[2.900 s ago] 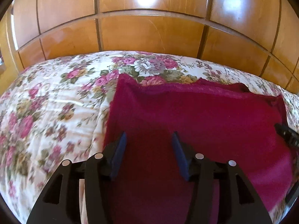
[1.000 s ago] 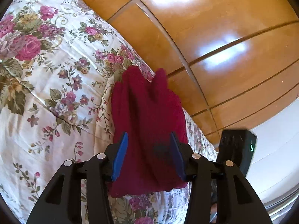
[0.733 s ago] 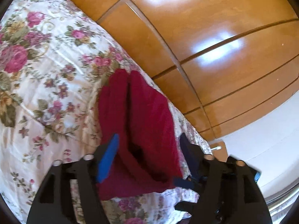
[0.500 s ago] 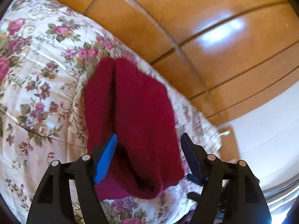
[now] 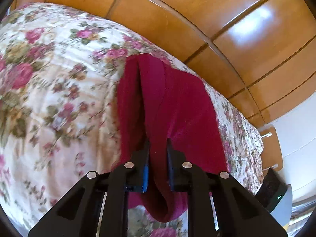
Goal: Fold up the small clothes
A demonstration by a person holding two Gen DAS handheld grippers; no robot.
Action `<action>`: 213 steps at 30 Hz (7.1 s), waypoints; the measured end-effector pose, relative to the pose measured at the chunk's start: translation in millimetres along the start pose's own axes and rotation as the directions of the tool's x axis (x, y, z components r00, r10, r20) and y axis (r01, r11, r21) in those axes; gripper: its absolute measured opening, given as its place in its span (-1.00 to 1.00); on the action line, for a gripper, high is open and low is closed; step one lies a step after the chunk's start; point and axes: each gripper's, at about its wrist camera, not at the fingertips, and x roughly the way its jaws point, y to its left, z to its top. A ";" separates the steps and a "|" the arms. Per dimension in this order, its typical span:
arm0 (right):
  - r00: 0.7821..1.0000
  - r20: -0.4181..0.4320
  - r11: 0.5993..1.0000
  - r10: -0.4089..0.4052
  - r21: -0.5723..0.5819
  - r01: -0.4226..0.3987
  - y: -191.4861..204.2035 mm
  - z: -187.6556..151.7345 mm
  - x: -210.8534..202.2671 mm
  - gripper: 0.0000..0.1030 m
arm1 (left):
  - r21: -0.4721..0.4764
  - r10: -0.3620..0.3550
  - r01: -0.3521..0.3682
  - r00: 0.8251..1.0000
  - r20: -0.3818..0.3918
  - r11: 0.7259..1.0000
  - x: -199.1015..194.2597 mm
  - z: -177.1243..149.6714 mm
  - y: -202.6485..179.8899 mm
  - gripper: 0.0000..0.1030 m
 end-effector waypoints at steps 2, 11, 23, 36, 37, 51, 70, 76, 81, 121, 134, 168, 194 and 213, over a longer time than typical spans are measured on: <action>0.999 -0.034 0.999 -0.015 -0.033 0.013 0.1 -9.5 6.9 -0.61 | -0.005 0.039 -0.039 0.999 -0.015 0.999 5.2 -12.9 7.8 -0.72; 0.994 -0.111 1.000 -0.013 -0.025 0.011 -8.8 -20.0 14.7 -0.28 | 0.098 0.153 -0.156 0.988 0.033 0.983 10.9 -26.2 -10.8 -0.56; 0.996 0.093 0.994 -0.004 0.109 -0.006 -29.8 51.2 -43.1 0.16 | 0.130 0.226 -0.253 0.955 0.192 0.959 -1.2 18.8 -38.8 0.15; 0.996 -0.061 0.996 -0.073 0.045 0.075 -11.2 115.3 114.3 0.28 | 0.111 0.318 -0.333 0.939 0.131 0.937 58.6 6.7 5.8 0.17; 0.996 -0.048 0.997 -0.078 0.020 0.079 -7.6 113.7 114.3 0.41 | 0.111 0.315 -0.330 0.940 0.134 0.937 58.9 5.7 5.6 0.19; 0.999 0.017 0.988 0.048 0.149 -0.050 -44.0 99.4 67.1 0.68 | 0.199 0.292 -0.326 0.939 0.182 0.924 54.0 1.2 -4.1 0.23; 0.945 -0.055 0.908 0.324 0.299 -0.294 -70.3 93.4 113.9 0.54 | 0.171 0.190 -0.217 0.969 0.161 0.961 57.7 4.3 9.1 0.24; 0.950 -0.050 0.918 0.307 0.279 -0.282 -59.8 92.8 101.2 -0.09 | 0.053 -0.066 0.060 0.992 0.103 0.997 61.8 2.2 36.6 -0.07; 0.957 0.012 0.926 0.290 0.249 -0.284 -44.0 89.7 65.7 -0.17 | 0.109 -0.124 0.113 0.988 0.097 0.988 50.1 -8.6 22.0 -0.17; 0.837 0.176 0.838 -0.519 0.300 0.456 -144.2 -63.0 -168.9 -0.05 | 0.672 0.134 -0.108 0.991 0.014 0.732 183.5 -106.8 -265.6 0.52; 0.842 0.059 0.824 -0.536 0.252 0.507 -108.2 -92.5 -119.5 -0.07 | 0.586 0.133 -0.129 0.990 0.037 0.800 169.9 -107.0 -250.3 0.66; 0.648 0.083 0.598 -0.757 0.486 0.637 -64.0 -91.9 -143.5 0.95 | 0.521 0.177 -0.305 0.943 0.281 0.797 71.9 -151.1 -226.8 0.91; 0.666 0.103 0.621 -0.739 0.487 0.614 -56.7 -89.8 -142.6 0.95 | 0.531 0.179 -0.331 0.931 0.318 0.780 62.3 -153.1 -233.9 0.92; 0.668 0.107 0.626 -0.736 0.483 0.612 -50.5 -87.5 -142.5 0.95 | 0.511 0.155 -0.318 0.929 0.335 0.799 51.3 -150.3 -233.6 0.92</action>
